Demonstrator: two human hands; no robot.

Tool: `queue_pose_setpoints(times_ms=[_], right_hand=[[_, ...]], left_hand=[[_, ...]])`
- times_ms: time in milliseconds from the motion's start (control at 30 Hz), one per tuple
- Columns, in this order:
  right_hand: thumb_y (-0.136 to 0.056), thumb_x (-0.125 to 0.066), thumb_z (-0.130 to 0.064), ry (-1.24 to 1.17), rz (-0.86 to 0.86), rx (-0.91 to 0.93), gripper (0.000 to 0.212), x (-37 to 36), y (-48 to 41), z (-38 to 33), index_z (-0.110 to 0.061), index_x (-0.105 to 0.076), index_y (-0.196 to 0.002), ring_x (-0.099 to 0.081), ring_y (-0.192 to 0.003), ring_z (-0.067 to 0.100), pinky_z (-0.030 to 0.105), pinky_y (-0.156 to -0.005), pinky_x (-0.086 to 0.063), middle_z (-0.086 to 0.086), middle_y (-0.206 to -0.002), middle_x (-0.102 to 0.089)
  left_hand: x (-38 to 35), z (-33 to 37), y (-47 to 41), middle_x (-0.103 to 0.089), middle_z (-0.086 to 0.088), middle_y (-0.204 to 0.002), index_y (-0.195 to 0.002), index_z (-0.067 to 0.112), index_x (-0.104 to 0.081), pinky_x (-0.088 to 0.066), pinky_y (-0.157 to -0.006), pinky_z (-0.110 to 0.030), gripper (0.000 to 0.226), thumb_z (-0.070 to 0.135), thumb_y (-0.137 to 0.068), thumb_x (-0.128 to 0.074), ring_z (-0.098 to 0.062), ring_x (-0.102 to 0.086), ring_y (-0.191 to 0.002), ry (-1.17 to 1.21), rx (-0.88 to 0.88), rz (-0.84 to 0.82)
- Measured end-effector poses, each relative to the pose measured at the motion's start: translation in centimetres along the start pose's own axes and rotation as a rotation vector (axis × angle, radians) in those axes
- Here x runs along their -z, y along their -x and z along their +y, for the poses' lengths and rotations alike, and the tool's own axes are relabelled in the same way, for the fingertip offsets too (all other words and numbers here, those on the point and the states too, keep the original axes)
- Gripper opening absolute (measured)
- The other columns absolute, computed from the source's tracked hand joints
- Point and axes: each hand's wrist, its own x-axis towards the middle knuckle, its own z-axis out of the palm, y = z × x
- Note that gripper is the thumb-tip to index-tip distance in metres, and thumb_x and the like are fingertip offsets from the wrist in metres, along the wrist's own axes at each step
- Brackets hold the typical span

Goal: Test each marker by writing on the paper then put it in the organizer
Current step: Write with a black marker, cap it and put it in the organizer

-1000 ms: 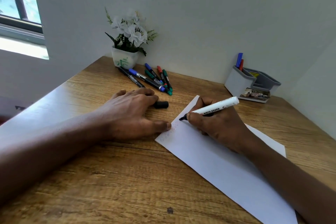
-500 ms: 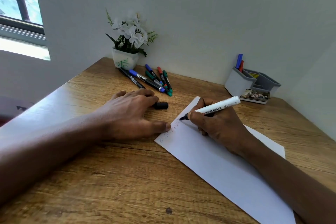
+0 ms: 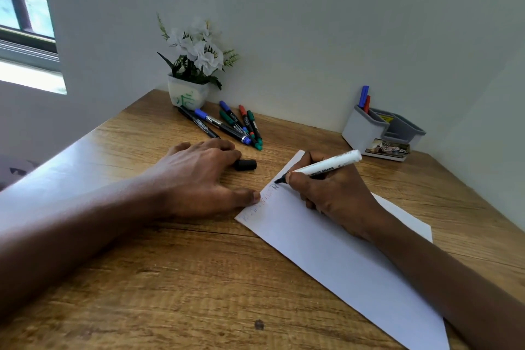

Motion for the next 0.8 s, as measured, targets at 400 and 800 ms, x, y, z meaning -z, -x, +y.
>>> queue_pose_setpoints(times_ms=[400,800], right_hand=[[-0.091,-0.069,-0.011,-0.117,0.057,-0.094,0.011,0.1,-0.4,0.2,-0.014,-0.068,-0.080,-0.063,-0.053,0.018,0.023,-0.043,-0.046,0.007,-0.064,-0.070],[-0.079,-0.082,-0.016,-0.146,-0.126,-0.093,0.019,1.9,-0.8,0.5,-0.007,-0.073,-0.094,-0.075,-0.079,0.023,0.031,-0.070,-0.061,0.013,-0.087,-0.079]], left_hand=[[0.2,0.6,0.4,-0.021,0.012,-0.166,-0.159,0.032,-0.028,-0.018,-0.120,-0.045,0.098,0.085,-0.079,-0.049,-0.012,-0.025,-0.149,0.008,0.007,0.021],[0.7,1.3,1.1,-0.020,0.013,-0.167,-0.159,0.030,-0.028,-0.023,-0.120,-0.041,0.094,0.079,-0.083,-0.054,-0.012,-0.026,-0.148,0.016,0.035,0.008]])
